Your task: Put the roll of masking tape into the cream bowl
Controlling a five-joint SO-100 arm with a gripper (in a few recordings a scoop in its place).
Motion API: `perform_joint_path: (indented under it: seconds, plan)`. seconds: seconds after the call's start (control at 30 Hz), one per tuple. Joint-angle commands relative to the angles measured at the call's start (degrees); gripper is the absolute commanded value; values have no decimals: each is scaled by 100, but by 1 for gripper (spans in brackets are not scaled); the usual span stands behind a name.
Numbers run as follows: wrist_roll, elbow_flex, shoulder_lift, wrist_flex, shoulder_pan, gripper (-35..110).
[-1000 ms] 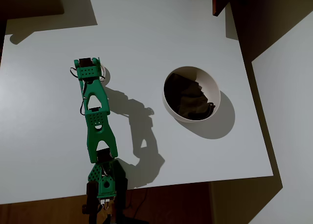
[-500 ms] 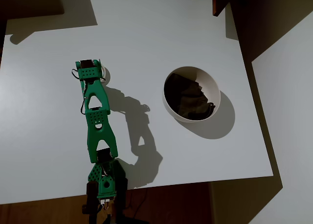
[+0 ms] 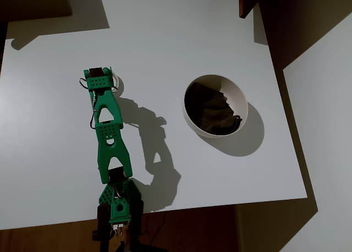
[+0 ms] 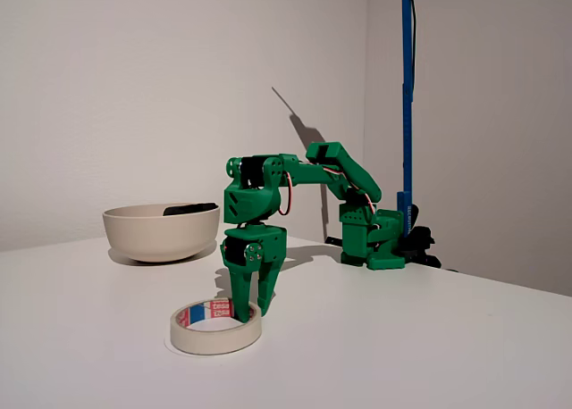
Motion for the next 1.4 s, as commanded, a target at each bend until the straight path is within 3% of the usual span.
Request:
perform_joint_path:
  seconds: [0.0, 0.63, 1.37]
  plan:
    - [97, -132, 149, -53, -220, -4]
    - [176, -1107, 492, 114, -404, -8]
    - [-44, -1327, 3858, 519, 492, -8]
